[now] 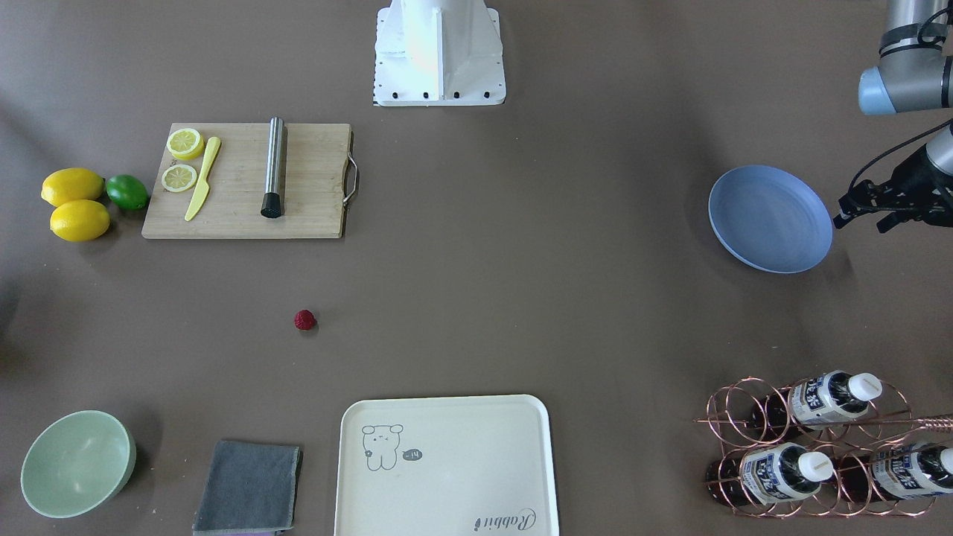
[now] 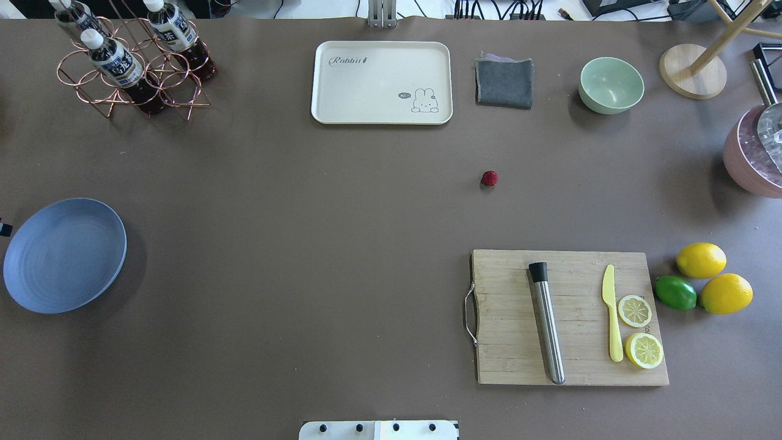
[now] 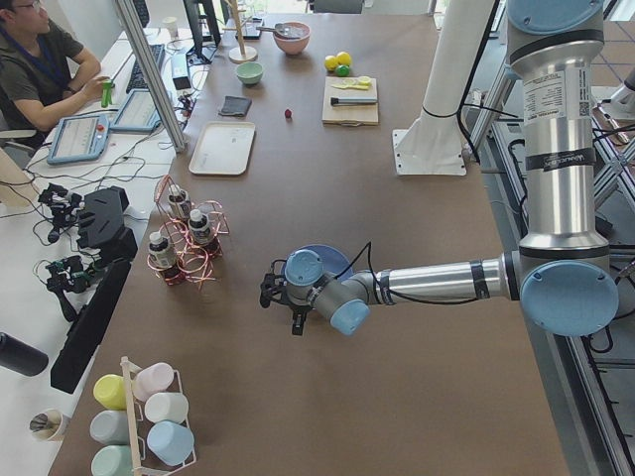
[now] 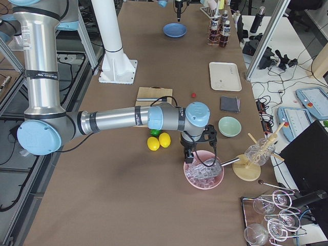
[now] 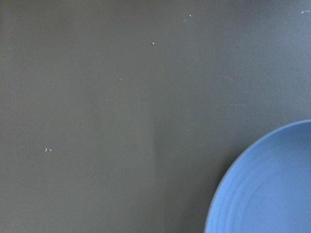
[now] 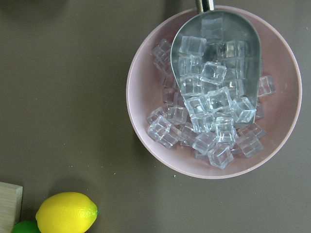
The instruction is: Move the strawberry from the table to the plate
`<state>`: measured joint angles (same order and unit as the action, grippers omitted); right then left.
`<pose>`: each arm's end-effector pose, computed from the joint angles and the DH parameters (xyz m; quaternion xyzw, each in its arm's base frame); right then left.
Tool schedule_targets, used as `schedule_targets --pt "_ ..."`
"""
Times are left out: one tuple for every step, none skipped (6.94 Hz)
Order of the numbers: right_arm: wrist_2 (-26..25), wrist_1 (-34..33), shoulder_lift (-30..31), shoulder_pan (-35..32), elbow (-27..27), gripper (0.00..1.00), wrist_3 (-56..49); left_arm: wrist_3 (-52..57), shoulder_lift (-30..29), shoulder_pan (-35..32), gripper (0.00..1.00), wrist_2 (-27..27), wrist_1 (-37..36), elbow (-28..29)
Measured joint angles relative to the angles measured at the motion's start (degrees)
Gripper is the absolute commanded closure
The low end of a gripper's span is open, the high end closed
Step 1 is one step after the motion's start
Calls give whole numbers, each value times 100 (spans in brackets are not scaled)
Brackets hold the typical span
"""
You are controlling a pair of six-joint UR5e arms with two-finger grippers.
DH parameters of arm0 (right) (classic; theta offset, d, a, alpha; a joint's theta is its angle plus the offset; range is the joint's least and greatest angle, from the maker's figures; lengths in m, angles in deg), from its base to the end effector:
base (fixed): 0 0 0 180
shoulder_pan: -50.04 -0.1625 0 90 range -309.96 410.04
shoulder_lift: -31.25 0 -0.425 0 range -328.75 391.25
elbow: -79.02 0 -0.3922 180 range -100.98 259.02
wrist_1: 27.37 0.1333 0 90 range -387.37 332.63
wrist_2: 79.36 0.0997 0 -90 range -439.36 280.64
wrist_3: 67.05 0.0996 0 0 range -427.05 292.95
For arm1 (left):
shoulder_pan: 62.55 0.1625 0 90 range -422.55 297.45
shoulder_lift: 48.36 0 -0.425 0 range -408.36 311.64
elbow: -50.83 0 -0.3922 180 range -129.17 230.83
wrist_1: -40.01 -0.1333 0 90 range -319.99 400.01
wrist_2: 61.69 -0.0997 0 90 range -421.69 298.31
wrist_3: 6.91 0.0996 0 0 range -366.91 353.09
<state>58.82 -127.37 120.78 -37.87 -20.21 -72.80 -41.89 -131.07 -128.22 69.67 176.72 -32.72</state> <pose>0.0412 -0.4913 0.5883 0.0106 -0.4080 -0.0613 0.9108 0.1245 -0.4391 0.6857 0.0632 0.4256 0.0165 0.9025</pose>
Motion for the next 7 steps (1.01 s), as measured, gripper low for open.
schedule_targets --pt "47 2 20 5 -16 0 8 -47 -13 47 13 -33 16 5" --pt "67 0 23 12 -28 0 16 -63 -21 96 14 -44 29 6" --pt "73 -1 23 23 -32 0 22 -68 -26 180 14 -48 68 8" --pt "86 -4 21 45 -34 0 41 -70 -38 266 19 -49 118 9" --pt "104 -4 21 68 -50 0 71 -70 -52 319 27 -49 142 20" --pt "114 0 20 91 -75 0 90 -70 -57 357 29 -49 157 37" --pt "123 -2 22 107 -81 0 97 -70 -59 378 29 -49 171 50"
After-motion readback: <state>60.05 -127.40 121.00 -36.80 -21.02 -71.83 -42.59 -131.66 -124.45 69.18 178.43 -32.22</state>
